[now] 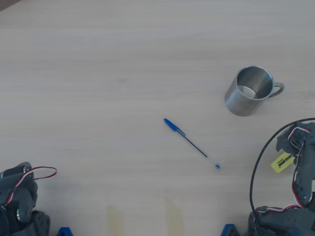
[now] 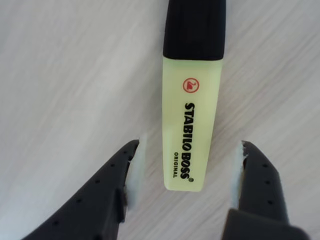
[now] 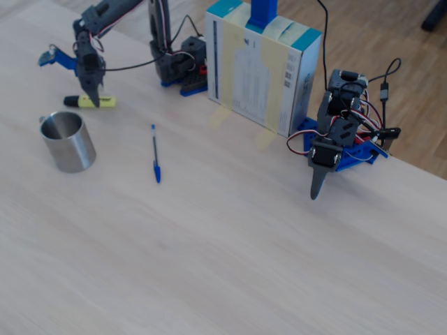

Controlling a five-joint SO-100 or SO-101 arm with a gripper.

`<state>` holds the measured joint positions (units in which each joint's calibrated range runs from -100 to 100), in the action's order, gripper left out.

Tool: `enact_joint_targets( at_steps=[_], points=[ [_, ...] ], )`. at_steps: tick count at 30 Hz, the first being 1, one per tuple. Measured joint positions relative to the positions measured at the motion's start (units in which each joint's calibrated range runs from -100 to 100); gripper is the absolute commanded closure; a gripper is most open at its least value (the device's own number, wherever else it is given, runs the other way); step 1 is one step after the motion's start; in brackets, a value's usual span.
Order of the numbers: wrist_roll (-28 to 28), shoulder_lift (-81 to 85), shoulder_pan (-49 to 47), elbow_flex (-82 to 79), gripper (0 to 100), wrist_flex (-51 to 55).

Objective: Grab the yellow pen and put it in the silver cup.

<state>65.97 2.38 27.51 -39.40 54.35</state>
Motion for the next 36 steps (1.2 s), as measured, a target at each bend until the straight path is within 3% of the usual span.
enact_joint_targets(
  at_steps=[14, 30, 36],
  points=[
    [0.0, -5.8, -0.3, 0.2, 73, -6.9],
    [0.0, -6.4, -0.3, 0.3, 73, -7.5],
    [0.0, -6.4, 0.1, 0.7, 87, -7.6]
  ],
)
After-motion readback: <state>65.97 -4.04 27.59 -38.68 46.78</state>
